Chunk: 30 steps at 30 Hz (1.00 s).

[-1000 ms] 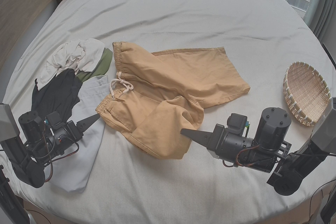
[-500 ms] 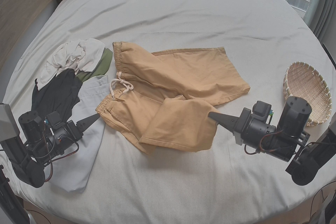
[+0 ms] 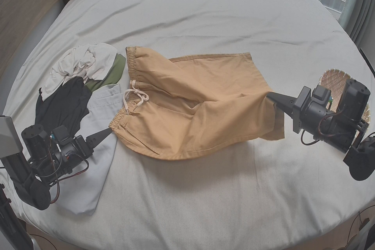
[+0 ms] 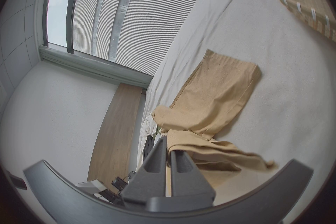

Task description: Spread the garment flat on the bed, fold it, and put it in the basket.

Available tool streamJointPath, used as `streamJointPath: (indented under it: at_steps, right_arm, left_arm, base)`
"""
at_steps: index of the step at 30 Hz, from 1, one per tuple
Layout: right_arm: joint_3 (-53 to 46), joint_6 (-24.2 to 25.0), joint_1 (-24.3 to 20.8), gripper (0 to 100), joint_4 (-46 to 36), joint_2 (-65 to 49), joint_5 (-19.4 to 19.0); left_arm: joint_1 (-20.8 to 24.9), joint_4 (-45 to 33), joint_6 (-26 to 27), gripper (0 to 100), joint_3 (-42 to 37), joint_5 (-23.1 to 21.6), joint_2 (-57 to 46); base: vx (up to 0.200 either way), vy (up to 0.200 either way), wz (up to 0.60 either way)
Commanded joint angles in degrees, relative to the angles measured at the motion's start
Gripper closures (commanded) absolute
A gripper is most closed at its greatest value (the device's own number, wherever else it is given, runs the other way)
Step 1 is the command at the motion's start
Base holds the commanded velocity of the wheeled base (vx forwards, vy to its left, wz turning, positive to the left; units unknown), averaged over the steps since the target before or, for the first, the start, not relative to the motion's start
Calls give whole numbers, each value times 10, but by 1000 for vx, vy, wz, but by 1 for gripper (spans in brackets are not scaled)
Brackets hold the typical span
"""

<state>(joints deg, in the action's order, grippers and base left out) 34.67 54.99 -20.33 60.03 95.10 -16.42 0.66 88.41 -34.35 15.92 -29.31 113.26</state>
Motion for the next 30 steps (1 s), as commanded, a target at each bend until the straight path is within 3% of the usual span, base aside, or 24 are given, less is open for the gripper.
streamJointPath:
  at_steps: [1,6,15,30]
  right_arm:
    - [5,-9,13,100,-15,-13,0]
    - [-52,-38,12,100,-26,-9,-1]
    - [-120,-39,13,100,-20,29,-2]
    - [-157,-40,7,100,-17,41,-4]
  left_arm:
    - [8,-1,-4,0,-1,0,1]
    - [21,-1,-9,0,-2,2,4]
    - [34,-1,-9,0,1,2,21]
    - [44,-3,-9,0,70,20,52]
  base:
    - [0,0,0]
    - [0,0,0]
    - [0,0,0]
    - [0,0,0]
